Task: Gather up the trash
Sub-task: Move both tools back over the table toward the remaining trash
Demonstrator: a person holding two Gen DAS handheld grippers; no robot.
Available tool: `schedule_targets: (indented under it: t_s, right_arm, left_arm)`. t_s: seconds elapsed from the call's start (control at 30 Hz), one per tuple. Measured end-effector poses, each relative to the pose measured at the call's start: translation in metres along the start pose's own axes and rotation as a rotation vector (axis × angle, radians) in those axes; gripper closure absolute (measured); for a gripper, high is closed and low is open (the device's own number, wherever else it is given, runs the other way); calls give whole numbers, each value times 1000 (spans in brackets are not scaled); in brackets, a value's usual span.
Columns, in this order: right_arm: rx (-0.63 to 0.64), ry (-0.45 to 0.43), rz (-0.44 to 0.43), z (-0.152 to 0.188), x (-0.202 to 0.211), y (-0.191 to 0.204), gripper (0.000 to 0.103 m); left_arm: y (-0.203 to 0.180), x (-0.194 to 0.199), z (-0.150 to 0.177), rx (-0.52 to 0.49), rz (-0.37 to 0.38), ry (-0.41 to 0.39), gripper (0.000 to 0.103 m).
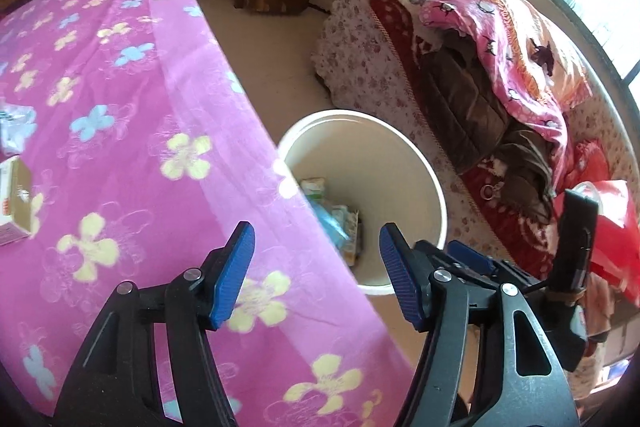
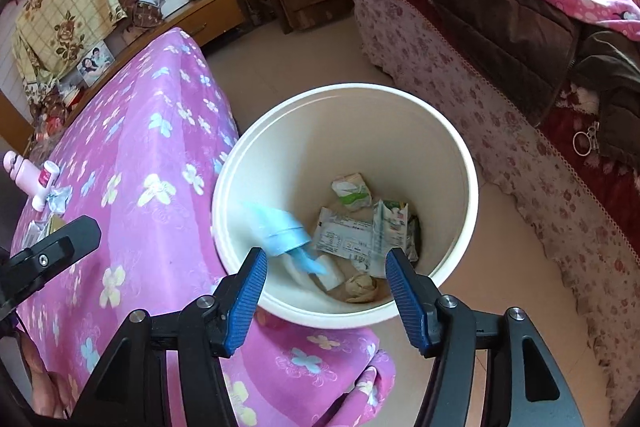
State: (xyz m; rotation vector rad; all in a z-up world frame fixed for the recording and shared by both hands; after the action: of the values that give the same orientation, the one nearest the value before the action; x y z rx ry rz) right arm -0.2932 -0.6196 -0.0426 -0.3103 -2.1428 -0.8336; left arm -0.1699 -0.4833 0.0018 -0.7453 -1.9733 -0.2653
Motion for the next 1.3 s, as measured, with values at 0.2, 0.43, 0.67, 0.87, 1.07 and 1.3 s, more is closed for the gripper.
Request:
schedule_targets:
  t_s: [0.2,0.43,0.67,0.87,1.07,1.3]
  right_arm:
    - [30,-2,-19,3,4,20,43]
    - [83,-8,-57,5,7,58,43]
    - [171,13,-108,13,-1,114,43]
    - [238,72,-167,27,-27,167,42]
    - [316,115,-213,37,-54,222,42]
    - [368,126,-271,19,-97,281,42]
  left_arm:
    - [22,11,5,-13,-101,-41,39]
    - [62,28,15,6,-187,-68,39]
    - [114,49,28,63,-253,-78,39]
    - [176,70,42,132,-325,-74,39]
    - [259,94,47,241,-413,-81,39]
    - [328,91,26,332,-464,-75,39]
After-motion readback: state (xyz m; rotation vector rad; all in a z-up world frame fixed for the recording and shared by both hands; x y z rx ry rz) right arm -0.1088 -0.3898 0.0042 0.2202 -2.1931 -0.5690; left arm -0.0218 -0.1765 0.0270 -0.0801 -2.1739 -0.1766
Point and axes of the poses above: each gripper's, at about its wrist camera, not at the fingertips, and x roughly against the way its jaws point, y to its left, z to its underside, the point moved 5 cm from there along -x, roughly the way its jaws point, and after that the axes turned 15 degrees about -z, right-handed, at the moved point
